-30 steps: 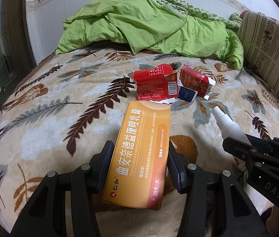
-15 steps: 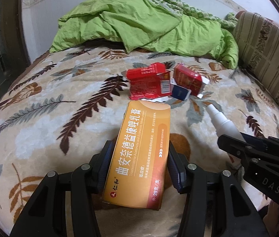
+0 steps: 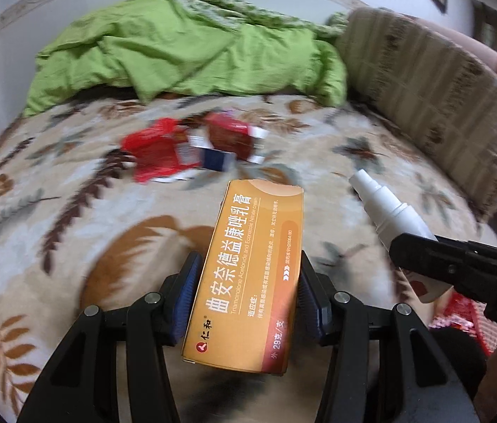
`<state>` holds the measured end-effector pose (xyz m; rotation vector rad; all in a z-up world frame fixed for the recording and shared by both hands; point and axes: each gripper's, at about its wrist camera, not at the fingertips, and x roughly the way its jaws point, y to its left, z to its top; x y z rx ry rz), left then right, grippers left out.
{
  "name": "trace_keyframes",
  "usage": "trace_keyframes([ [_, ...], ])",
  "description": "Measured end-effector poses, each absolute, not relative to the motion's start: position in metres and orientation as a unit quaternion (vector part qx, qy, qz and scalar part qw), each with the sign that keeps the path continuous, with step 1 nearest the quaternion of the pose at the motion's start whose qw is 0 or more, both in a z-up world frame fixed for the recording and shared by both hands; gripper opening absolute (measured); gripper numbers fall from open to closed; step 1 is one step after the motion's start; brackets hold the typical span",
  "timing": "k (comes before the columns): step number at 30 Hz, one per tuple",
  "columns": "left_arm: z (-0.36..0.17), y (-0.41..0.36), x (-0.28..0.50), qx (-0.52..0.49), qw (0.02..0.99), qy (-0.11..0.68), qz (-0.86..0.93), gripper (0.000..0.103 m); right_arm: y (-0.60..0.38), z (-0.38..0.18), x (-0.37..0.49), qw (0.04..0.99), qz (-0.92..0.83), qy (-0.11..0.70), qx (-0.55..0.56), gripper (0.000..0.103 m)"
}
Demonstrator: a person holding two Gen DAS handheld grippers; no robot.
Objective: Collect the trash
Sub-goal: 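Carry the box and bottle to the red wastebasket and open both tools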
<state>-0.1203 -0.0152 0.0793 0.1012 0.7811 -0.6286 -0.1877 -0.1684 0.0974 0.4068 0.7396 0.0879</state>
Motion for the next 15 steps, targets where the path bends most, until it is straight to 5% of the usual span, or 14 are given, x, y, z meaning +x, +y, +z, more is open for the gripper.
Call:
trace_keyframes([
  [15,0.134,-0.145,-0.217,0.101,0.778,0.367,-0.5,0.051,-0.304,0.116,-0.342,0.894,-0.118,0.329,0.279,0.032],
])
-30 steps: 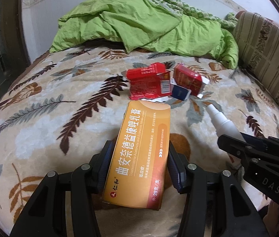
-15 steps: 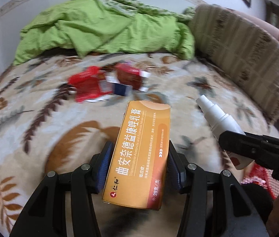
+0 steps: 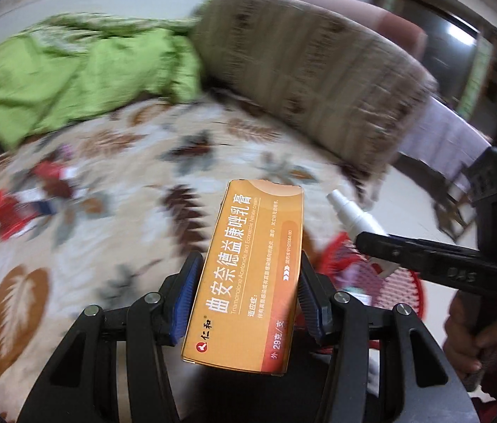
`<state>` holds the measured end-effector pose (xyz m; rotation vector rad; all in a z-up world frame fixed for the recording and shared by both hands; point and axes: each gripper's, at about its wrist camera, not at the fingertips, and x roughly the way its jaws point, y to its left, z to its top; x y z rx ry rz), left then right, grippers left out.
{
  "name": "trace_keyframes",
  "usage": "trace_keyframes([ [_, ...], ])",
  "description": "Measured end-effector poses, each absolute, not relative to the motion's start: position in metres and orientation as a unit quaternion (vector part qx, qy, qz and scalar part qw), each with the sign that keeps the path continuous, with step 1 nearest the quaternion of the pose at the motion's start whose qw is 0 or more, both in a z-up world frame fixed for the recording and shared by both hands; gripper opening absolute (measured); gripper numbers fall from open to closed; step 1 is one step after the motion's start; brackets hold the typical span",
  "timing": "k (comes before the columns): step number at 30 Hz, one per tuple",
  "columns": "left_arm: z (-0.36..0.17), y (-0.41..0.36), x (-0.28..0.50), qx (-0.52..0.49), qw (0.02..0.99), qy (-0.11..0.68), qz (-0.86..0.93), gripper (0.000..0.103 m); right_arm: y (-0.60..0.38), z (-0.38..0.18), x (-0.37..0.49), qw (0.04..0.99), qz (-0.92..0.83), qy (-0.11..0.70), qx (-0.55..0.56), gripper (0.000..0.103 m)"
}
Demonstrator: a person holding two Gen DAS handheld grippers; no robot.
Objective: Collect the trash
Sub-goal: 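Carry the box and bottle to the red wastebasket and open both tools, then grasp the red FILTER KINGS cigarette pack with the right tool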
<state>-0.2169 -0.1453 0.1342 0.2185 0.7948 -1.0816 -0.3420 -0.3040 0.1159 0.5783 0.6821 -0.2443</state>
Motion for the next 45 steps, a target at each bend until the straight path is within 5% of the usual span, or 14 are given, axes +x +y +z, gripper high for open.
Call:
trace_keyframes([
  [19,0.114,-0.261,-0.297,0.166,0.682,0.432,-0.567,0.059,-0.387,0.094,-0.448,0.853,-0.236,0.305,0.351,0.035],
  [36,0.168,-0.154,-0.238,0.065,0.769,0.421,-0.477,0.062,-0.322,0.137,-0.387,0.904,-0.11,0.292,0.292,0.035],
  [45,0.147,-0.07,-0.162,0.018,0.817,0.431,-0.382,0.063,-0.272,0.139,-0.296,0.914,-0.034,0.333,0.23,0.035],
])
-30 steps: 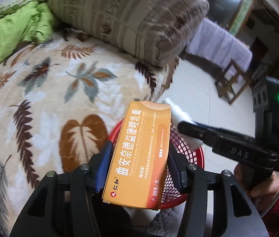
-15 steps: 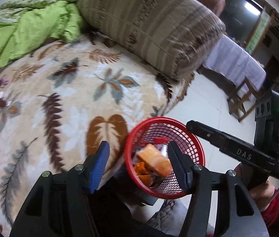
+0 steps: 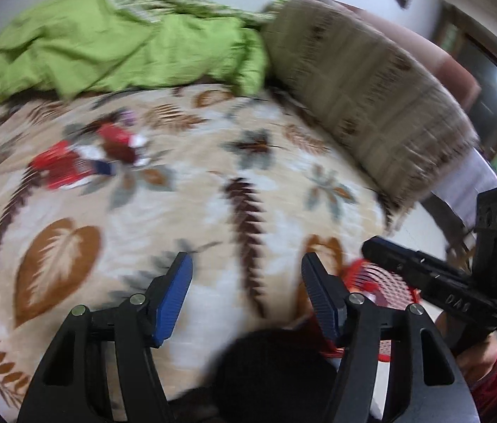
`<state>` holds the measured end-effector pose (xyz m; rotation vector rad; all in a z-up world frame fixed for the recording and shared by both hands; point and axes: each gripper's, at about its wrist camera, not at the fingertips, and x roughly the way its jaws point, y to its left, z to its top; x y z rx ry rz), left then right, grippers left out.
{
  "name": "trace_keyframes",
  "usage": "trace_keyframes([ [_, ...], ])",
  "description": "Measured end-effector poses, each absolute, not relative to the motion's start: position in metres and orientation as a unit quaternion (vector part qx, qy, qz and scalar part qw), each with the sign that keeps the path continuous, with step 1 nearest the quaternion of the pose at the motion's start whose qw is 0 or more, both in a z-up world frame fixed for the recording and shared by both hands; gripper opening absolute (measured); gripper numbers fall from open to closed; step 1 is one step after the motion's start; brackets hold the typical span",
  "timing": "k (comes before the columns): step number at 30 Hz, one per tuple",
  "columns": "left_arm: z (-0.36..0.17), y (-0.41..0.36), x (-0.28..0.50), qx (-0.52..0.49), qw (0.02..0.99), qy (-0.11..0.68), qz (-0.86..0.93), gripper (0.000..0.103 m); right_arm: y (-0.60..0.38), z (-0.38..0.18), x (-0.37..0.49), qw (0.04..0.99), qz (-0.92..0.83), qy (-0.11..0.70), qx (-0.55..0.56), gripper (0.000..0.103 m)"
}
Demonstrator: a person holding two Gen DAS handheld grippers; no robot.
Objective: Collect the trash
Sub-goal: 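Grasp the red FILTER KINGS cigarette pack with the right tool, then grasp the torn red-and-white wrapper with the left tool while the right tool holds the pack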
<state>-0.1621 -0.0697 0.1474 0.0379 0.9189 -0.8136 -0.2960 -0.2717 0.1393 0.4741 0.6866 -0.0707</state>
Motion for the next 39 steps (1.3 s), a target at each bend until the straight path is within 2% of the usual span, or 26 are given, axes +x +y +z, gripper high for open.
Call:
trace_keyframes([
  [5,0.125,-0.021,-0.112,-0.023,0.836,0.445,-0.319,0.063,-0.25,0.129,-0.222,0.912,0.008,0.363,0.189,0.035],
  [9,0.107,0.016,-0.077,-0.056,0.845,0.457,-0.272,0.063,-0.227,0.12,-0.154,0.908,0.049,0.393,0.137,0.043],
  [13,0.096,0.044,-0.046,-0.071,0.855,0.459,-0.23,0.063,-0.202,0.112,-0.09,0.912,0.068,0.4,0.066,0.044],
  [22,0.092,0.075,0.006,-0.082,0.868,0.448,-0.199,0.063,-0.18,0.082,0.037,0.903,0.061,0.425,-0.015,0.044],
  [28,0.105,0.062,0.049,-0.065,0.873,0.425,-0.229,0.066,-0.174,0.067,0.063,0.905,0.036,0.42,-0.049,0.044],
  [33,0.106,0.037,0.085,-0.038,0.878,0.4,-0.261,0.069,-0.185,0.065,0.058,0.904,0.035,0.426,0.006,0.022],
  [34,0.104,0.034,0.091,-0.034,0.878,0.396,-0.265,0.069,-0.189,0.068,0.052,0.906,0.037,0.422,0.025,0.022],
  [36,0.095,0.028,0.107,-0.035,0.87,0.401,-0.285,0.069,-0.195,0.074,0.037,0.907,0.042,0.414,0.068,0.022],
  [39,0.07,0.02,0.121,-0.054,0.823,0.471,-0.312,0.069,-0.196,0.081,0.012,0.91,0.043,0.4,0.101,0.022],
])
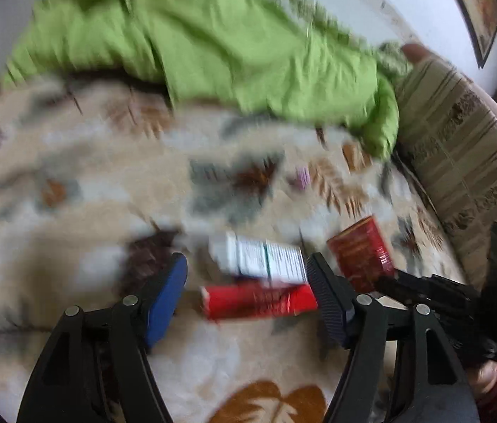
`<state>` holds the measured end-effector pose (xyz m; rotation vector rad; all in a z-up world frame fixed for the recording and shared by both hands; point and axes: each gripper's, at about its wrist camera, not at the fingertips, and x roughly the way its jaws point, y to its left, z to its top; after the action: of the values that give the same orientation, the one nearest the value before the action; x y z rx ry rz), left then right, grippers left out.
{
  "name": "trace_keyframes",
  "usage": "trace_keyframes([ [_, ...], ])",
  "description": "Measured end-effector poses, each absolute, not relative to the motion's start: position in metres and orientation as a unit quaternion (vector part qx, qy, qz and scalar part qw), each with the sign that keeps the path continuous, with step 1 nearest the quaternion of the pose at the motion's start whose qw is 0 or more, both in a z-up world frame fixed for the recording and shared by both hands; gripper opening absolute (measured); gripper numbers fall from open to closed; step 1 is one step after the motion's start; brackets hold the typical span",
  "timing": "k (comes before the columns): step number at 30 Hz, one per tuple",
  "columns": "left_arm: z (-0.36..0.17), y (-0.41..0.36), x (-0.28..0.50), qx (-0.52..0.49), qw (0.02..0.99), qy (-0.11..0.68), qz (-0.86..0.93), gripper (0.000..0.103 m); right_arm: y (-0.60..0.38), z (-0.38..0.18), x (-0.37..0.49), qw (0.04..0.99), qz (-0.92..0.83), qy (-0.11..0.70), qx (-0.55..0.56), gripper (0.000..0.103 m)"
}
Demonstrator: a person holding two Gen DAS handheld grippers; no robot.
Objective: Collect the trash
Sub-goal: 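Grasp the torn red-and-white wrapper with the left tool while the right tool holds the pack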
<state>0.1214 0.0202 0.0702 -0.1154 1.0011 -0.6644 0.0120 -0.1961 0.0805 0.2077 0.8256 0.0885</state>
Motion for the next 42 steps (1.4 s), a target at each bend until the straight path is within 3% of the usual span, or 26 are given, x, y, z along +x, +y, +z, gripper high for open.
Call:
trace_keyframes([
  [7,0.043,0.019,0.049,-0.066,0.767,0.512,-0.382,0.069,-0.197,0.09,-0.051,0.91,0.038,0.378,0.166,0.022],
  [11,0.045,0.024,0.015,-0.03,0.783,0.494,-0.376,0.069,-0.195,0.087,-0.076,0.906,0.028,0.375,0.194,0.022],
  [19,0.052,0.053,0.048,-0.064,0.827,0.481,-0.285,0.07,-0.193,0.077,-0.1,0.907,0.015,0.366,0.209,0.022],
  [24,0.018,0.065,0.081,-0.181,0.759,0.54,-0.316,0.068,-0.201,0.074,-0.103,0.902,0.02,0.364,0.231,0.022],
  [25,0.015,0.062,0.083,-0.192,0.752,0.542,-0.323,0.065,-0.202,0.072,-0.102,0.901,0.02,0.367,0.233,0.022],
  [27,0.015,0.053,0.082,-0.197,0.748,0.537,-0.337,0.049,-0.202,0.069,-0.1,0.897,0.023,0.371,0.238,0.022],
  [28,0.015,0.046,0.082,-0.197,0.744,0.538,-0.344,0.032,-0.202,0.068,-0.099,0.896,0.024,0.372,0.239,0.022],
  [30,0.014,0.031,0.079,-0.185,0.743,0.542,-0.346,0.02,-0.202,0.066,-0.096,0.894,0.024,0.375,0.243,0.022],
  [35,0.029,0.018,0.061,-0.173,0.766,0.516,-0.342,0.012,-0.203,0.065,-0.094,0.892,0.023,0.378,0.247,0.022],
  [42,0.067,0.019,-0.007,-0.108,0.827,0.459,-0.306,0.011,-0.195,0.07,-0.097,0.903,0.018,0.37,0.216,0.022],
])
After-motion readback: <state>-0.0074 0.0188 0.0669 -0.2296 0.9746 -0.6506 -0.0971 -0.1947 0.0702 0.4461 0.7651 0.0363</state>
